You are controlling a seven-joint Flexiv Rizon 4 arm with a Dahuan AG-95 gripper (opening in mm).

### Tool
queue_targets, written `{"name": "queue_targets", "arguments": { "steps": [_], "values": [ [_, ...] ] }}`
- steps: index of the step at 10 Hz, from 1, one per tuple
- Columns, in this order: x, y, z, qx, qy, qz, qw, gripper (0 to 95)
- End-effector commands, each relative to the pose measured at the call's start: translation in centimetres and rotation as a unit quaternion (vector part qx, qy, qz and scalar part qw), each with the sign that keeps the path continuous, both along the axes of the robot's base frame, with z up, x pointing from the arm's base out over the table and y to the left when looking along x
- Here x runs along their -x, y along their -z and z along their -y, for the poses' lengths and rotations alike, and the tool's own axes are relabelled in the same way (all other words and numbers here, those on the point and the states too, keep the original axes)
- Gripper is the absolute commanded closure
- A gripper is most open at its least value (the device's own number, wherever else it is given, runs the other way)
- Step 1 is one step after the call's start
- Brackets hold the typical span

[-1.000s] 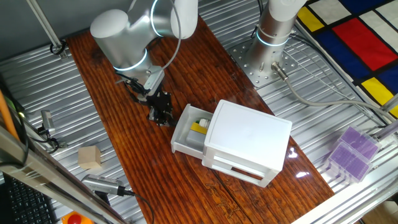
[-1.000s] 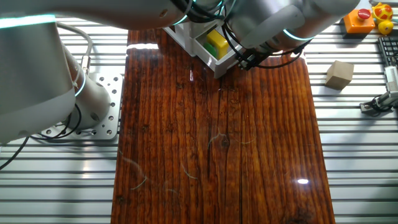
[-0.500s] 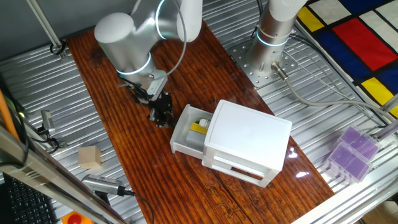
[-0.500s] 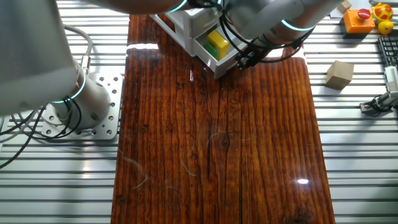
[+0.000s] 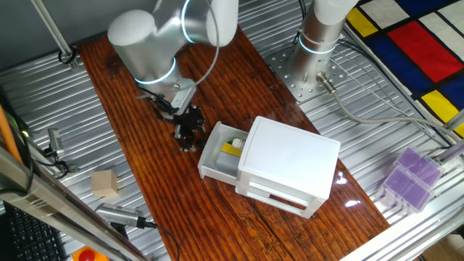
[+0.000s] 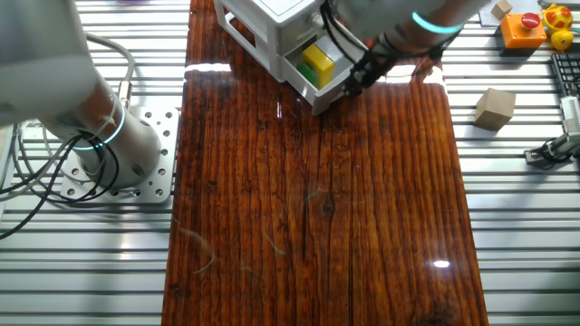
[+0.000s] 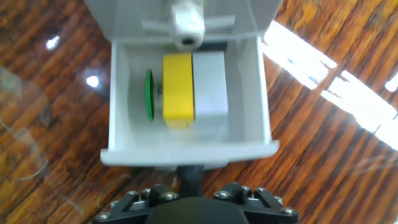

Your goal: Take something out of a drawer

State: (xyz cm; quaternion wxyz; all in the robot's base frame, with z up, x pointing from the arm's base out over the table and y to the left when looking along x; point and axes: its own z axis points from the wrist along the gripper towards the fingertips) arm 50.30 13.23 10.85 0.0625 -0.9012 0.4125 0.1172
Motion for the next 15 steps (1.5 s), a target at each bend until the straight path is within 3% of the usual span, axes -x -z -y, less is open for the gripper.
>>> {"name": "queue_targets", "arguments": {
  "steps": [1,4,8,13,14,15],
  "values": [
    [0.6,-1.0,-1.3,0.0,-0.005,0.001,1.0,38.0],
    [2.5,-1.3,-2.9,-0.001,-0.019,0.004,0.9998,38.0],
    [4.6,0.0,-3.4,-0.004,-0.028,0.008,0.9996,38.0],
    [5.4,0.9,-4.5,0.012,-0.028,0.016,0.9994,38.0],
    [5.4,1.1,-4.8,0.013,-0.031,0.019,0.9993,19.0],
    [5.5,1.2,-5.0,0.015,-0.034,0.024,0.999,19.0]
  ]
}}
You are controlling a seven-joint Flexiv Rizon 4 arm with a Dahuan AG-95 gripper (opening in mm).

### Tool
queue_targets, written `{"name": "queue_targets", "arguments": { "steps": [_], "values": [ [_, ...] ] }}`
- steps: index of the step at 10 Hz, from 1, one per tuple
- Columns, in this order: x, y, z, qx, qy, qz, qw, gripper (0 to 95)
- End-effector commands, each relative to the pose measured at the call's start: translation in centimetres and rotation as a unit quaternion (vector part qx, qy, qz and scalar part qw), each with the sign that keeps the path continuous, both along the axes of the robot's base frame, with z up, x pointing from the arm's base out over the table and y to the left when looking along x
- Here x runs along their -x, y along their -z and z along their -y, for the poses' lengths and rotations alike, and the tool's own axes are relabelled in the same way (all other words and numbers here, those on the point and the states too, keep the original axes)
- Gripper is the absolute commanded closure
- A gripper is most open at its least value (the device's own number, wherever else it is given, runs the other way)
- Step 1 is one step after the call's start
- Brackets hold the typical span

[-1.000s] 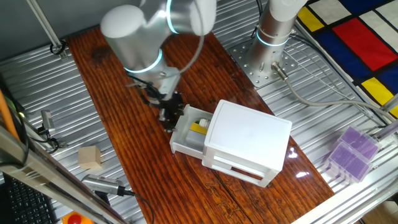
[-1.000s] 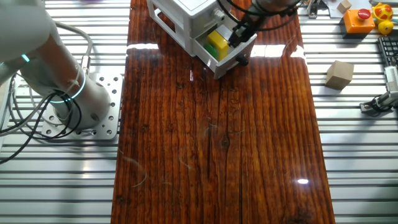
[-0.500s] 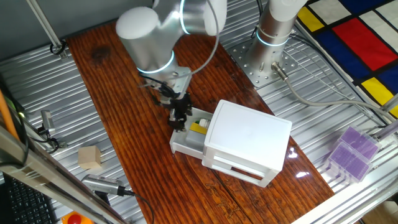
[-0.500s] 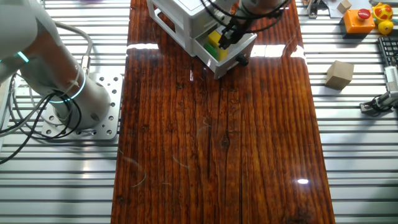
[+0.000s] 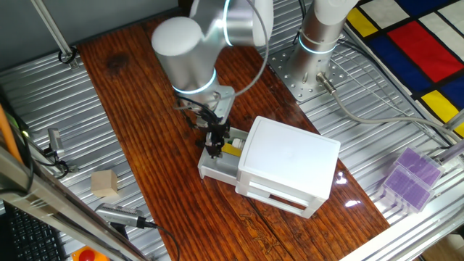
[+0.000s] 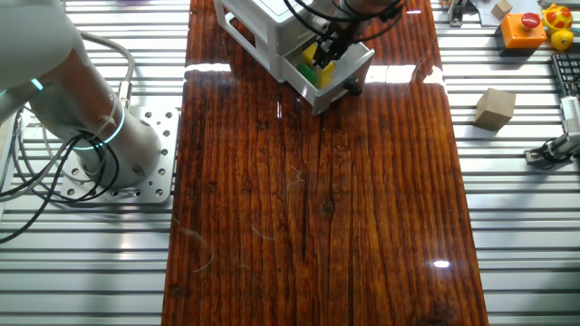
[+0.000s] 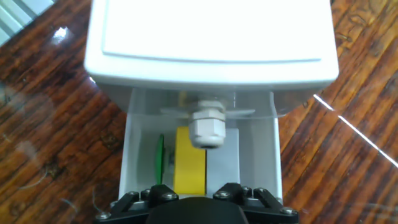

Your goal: Take something out of a drawer

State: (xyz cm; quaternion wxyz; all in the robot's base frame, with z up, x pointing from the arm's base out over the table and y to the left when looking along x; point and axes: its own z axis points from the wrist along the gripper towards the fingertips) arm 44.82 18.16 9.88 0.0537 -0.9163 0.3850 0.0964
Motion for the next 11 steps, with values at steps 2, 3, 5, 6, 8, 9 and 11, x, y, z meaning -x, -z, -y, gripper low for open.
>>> {"name": "queue_targets", "arguments": {
  "steps": [2,3,5,6,8,9,11],
  "values": [
    [0.2,0.6,-0.4,0.003,-0.005,0.01,0.9999,19.0],
    [0.4,0.8,-0.6,0.005,-0.004,0.012,0.9999,19.0],
    [0.7,1.3,-0.9,0.007,-0.002,0.019,0.9998,19.0],
    [0.7,1.4,-1.0,0.008,-0.002,0.021,0.9997,19.0],
    [0.6,1.9,-1.0,0.008,-0.002,0.025,0.9997,19.0],
    [0.6,2.1,-1.0,0.008,-0.002,0.025,0.9996,19.0],
    [0.6,2.3,-1.1,0.009,-0.004,0.028,0.9996,19.0]
  ]
}}
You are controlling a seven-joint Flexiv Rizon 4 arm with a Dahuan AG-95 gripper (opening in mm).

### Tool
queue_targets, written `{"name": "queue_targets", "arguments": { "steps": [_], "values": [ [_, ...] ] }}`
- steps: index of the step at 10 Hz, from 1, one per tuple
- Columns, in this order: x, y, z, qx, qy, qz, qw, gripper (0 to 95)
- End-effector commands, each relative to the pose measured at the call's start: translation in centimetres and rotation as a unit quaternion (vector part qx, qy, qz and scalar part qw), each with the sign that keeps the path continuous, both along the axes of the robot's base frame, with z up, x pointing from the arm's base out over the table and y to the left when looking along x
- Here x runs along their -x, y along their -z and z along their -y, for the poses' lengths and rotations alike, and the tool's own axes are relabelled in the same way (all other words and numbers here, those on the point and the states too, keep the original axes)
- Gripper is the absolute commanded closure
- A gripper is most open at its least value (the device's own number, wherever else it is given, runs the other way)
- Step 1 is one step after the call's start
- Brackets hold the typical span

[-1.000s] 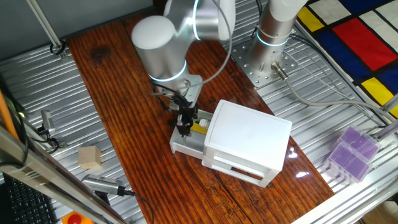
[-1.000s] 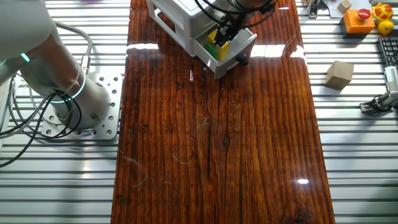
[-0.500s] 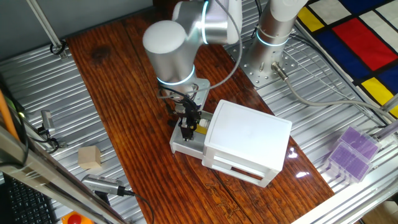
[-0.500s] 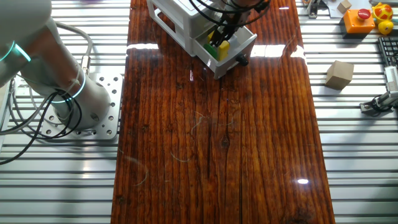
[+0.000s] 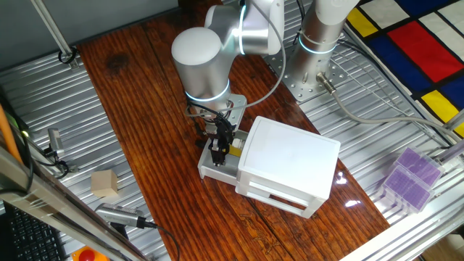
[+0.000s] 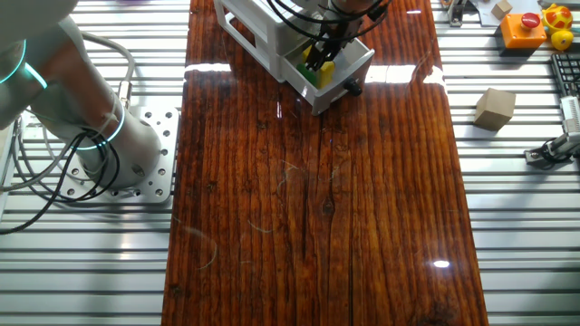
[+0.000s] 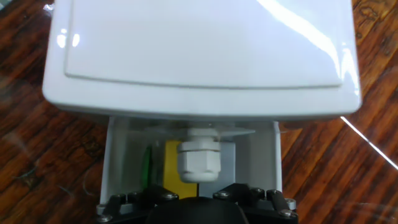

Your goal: Take something out of a drawer

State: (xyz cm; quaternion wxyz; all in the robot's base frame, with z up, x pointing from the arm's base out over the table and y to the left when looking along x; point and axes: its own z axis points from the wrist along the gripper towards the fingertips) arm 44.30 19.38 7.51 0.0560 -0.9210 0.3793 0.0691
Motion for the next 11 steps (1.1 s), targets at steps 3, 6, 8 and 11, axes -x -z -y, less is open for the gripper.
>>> {"name": "queue_targets", "arguments": {
  "steps": [3,6,8,11],
  "values": [
    [0.01,0.32,-0.08,0.003,0.003,0.005,1.0,19.0],
    [-0.05,0.82,-0.08,0.002,0.002,0.007,1.0,38.0],
    [-0.04,1.03,-0.05,0.002,0.013,0.004,0.9999,95.0],
    [-0.03,0.79,0.01,0.005,0.037,0.002,0.9993,95.0]
  ]
}}
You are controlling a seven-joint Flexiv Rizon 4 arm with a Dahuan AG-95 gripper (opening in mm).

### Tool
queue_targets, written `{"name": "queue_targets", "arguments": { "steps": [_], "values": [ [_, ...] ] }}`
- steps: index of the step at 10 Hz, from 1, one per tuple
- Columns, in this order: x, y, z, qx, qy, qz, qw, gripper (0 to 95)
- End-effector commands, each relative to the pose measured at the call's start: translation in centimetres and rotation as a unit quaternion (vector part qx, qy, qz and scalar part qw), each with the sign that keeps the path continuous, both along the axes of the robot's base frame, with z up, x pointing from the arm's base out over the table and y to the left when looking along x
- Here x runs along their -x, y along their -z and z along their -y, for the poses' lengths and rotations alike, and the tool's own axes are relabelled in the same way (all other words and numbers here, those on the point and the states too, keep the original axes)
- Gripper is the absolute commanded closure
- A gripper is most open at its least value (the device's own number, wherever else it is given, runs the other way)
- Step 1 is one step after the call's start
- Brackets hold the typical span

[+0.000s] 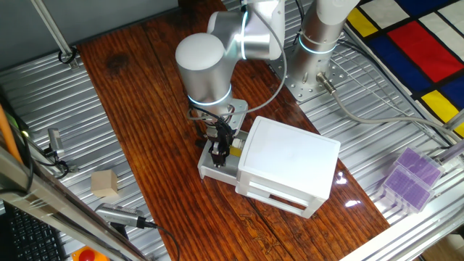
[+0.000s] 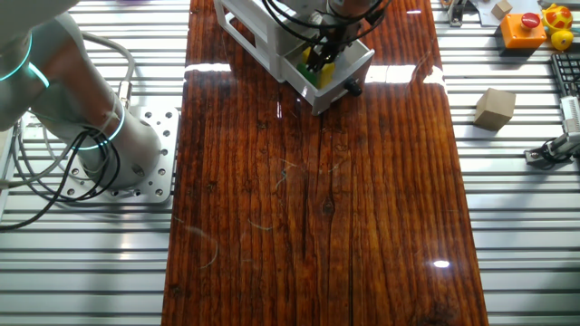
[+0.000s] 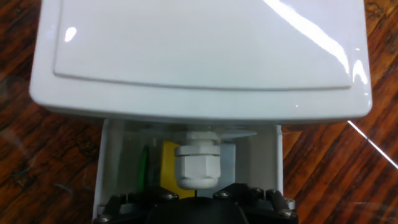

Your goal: Take something out of a drawer

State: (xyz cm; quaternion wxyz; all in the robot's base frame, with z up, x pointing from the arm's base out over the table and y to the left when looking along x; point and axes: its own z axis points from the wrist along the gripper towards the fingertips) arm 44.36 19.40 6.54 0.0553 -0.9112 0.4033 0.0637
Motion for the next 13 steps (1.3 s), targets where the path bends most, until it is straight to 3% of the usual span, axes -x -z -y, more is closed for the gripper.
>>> {"name": "queue_targets", "arguments": {
  "steps": [1,7,13],
  "values": [
    [0.0,-0.4,0.1,0.003,0.015,-0.001,0.9999,95.0],
    [-0.4,-2.4,1.7,0.004,0.029,-0.012,0.9995,95.0],
    [-0.4,-4.5,2.2,0.009,0.036,-0.021,0.9991,95.0]
  ]
}}
